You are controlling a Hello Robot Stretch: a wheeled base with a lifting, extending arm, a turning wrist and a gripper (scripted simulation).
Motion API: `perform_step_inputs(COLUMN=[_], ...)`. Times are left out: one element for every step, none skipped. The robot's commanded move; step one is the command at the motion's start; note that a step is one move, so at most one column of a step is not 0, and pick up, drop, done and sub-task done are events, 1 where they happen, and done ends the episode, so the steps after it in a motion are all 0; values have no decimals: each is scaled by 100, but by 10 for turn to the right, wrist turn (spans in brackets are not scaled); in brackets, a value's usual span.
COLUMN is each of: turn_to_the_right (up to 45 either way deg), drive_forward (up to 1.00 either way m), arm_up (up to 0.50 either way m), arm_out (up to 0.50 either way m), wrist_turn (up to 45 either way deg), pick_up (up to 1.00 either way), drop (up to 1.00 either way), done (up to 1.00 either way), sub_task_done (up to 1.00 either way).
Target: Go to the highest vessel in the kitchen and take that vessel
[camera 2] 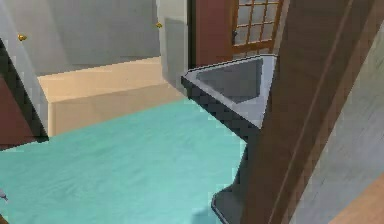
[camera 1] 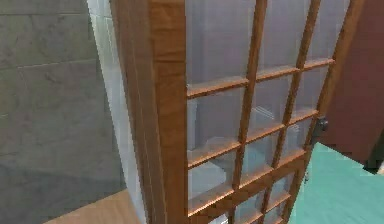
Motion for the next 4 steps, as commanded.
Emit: perform_step_inputs(turn_to_the_right=[450,120,0,0], drive_forward=[0,0,100,20], arm_up=[0,0,0,0], arm_out=[0,0,0,0], wrist_turn=[0,0,0,0], pick_up=[0,0,0,0], drop=[0,0,0,0], done=[0,0,0,0], sub_task_done=[0,0,0,0])
